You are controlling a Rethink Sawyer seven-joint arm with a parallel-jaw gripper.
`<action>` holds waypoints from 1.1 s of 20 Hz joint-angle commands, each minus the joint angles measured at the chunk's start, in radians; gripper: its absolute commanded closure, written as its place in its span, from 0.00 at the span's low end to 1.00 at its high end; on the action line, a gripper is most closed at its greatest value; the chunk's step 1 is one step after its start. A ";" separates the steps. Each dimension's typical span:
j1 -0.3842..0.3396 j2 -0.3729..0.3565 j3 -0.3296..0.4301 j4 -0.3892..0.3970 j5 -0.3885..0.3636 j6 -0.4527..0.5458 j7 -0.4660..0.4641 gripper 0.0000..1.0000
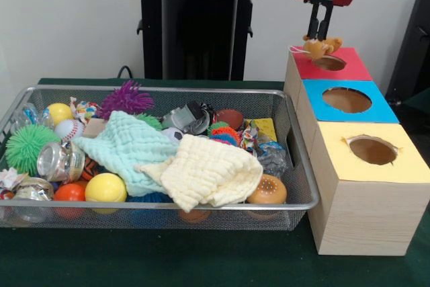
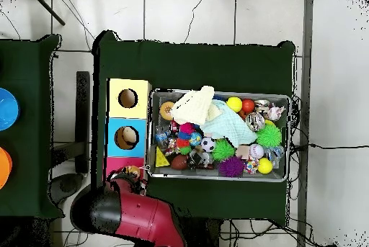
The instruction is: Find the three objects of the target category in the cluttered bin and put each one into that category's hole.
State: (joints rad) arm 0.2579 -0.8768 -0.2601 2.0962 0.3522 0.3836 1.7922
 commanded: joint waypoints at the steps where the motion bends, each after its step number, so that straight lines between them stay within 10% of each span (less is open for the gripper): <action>1: -0.005 0.041 0.067 0.060 0.059 -0.085 0.273 1.00; 22: 0.037 0.051 0.097 0.117 0.107 -0.144 0.298 1.00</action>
State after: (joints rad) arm 0.2805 -0.8652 -0.2348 2.1780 0.4002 0.2905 1.7925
